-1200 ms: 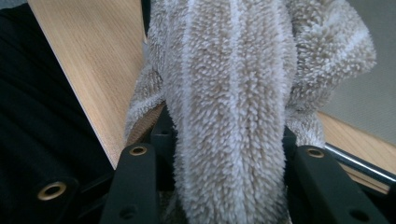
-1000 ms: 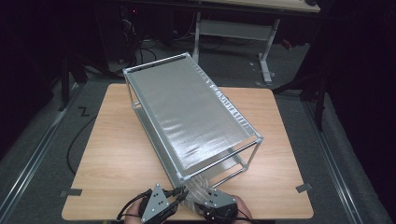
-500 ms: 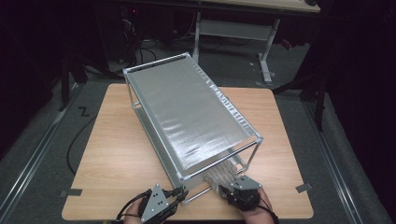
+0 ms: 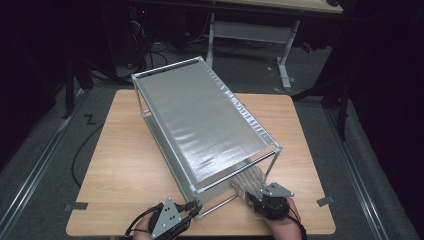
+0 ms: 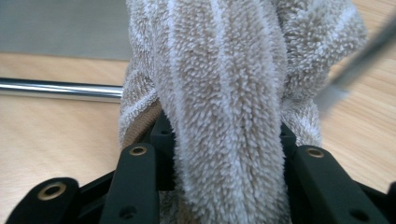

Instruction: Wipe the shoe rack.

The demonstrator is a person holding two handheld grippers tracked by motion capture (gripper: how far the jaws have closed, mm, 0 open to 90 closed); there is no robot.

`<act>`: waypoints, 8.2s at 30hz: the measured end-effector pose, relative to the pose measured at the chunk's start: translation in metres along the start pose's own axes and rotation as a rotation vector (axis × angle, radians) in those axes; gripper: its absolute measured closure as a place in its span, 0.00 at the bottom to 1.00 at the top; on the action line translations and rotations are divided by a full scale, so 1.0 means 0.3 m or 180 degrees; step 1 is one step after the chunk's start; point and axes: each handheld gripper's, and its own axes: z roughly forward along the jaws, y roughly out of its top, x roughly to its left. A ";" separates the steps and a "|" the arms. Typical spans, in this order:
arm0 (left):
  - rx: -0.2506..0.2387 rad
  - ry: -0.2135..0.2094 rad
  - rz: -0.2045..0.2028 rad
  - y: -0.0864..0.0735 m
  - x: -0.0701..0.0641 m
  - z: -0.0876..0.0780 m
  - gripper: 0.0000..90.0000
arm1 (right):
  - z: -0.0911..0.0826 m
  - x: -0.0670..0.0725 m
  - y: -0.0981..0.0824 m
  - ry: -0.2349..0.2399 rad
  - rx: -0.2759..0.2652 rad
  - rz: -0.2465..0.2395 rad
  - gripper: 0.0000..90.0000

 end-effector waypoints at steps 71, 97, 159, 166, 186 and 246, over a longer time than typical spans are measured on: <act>0.0011 0.0053 0.0067 -0.007 -0.011 0.048 0.73 | -0.424 0.034 0.141 -0.0145 -0.1506 -0.0011 0.67; 0.0195 0.0419 0.0081 -0.077 -0.057 0.107 0.86 | -0.333 0.317 0.339 0.0453 -0.1571 -0.0703 0.67; 0.0200 0.0217 -0.0034 -0.088 -0.024 0.082 0.88 | -0.331 0.336 0.299 0.0466 -0.1407 -0.0824 0.66; 0.0200 0.0215 -0.0038 -0.088 -0.024 0.082 0.88 | -0.329 0.344 0.299 0.0436 -0.1391 -0.0869 0.66; 0.0213 0.0204 -0.0047 -0.087 -0.023 0.081 0.88 | -0.328 0.014 0.266 -0.0214 -0.1330 -0.0046 0.66; 0.0203 0.0079 -0.0046 -0.068 -0.005 0.128 0.88 | -0.251 0.166 0.151 0.0547 -0.0609 -0.0332 0.69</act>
